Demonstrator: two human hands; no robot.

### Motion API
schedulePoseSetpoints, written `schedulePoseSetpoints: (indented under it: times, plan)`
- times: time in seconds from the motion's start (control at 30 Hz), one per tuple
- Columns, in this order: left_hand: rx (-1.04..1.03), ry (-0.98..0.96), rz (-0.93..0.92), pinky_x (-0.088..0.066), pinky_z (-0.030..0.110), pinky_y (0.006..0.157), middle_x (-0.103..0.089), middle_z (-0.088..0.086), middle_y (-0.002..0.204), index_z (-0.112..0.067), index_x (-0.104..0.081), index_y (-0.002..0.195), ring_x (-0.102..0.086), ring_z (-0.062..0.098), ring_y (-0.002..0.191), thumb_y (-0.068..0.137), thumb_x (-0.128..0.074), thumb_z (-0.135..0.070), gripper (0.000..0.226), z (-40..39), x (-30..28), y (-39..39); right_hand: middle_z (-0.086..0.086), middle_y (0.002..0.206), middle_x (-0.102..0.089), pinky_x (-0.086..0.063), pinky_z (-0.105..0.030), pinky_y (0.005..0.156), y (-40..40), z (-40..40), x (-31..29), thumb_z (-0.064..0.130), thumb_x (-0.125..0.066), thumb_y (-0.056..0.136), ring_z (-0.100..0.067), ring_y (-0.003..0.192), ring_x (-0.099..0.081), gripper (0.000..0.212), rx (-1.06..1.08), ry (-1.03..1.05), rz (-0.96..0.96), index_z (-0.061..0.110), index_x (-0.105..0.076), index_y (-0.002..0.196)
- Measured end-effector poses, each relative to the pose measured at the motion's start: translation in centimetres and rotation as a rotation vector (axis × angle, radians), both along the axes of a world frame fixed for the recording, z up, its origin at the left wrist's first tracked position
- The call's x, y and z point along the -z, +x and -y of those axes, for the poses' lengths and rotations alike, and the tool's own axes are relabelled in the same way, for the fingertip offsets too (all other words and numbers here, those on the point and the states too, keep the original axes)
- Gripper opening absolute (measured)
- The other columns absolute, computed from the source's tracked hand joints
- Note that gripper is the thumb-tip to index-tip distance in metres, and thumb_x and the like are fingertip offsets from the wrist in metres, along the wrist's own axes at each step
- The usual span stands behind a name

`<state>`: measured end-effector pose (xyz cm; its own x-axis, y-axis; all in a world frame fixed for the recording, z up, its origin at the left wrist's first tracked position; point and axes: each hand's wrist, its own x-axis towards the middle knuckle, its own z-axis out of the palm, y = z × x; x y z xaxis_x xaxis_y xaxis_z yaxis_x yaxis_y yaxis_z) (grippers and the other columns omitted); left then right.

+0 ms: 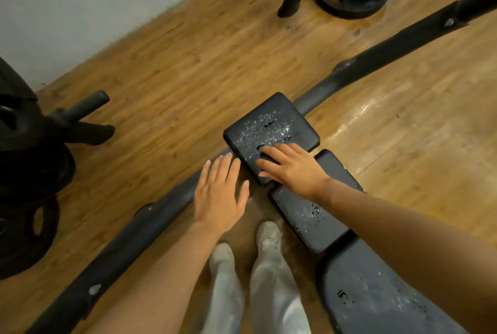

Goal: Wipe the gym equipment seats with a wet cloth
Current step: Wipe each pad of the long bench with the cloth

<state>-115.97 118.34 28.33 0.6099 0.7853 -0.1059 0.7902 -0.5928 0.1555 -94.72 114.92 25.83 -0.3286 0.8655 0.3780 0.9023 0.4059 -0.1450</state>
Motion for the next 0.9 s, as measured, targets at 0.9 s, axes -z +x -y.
schedulePoseSetpoints:
  times: [0.9]
  plan:
    - [0.162, -0.124, 0.267, -0.015, 0.038, 0.124, -0.023, 0.017, 0.161, 0.001, -0.022, 0.153, -0.02, 0.022, 0.151, 0.106, -0.029, -0.03, 0.056, -14.0, 23.6, -1.6, -0.012, 0.148, -0.05, -0.031, -0.042, 0.12, -5.1, -12.6, 19.2, 0.018, -0.054, 0.103, -0.028, 0.142, -0.042, 0.034, 0.247, -0.301, -0.359, 0.003, -0.063, 0.131]
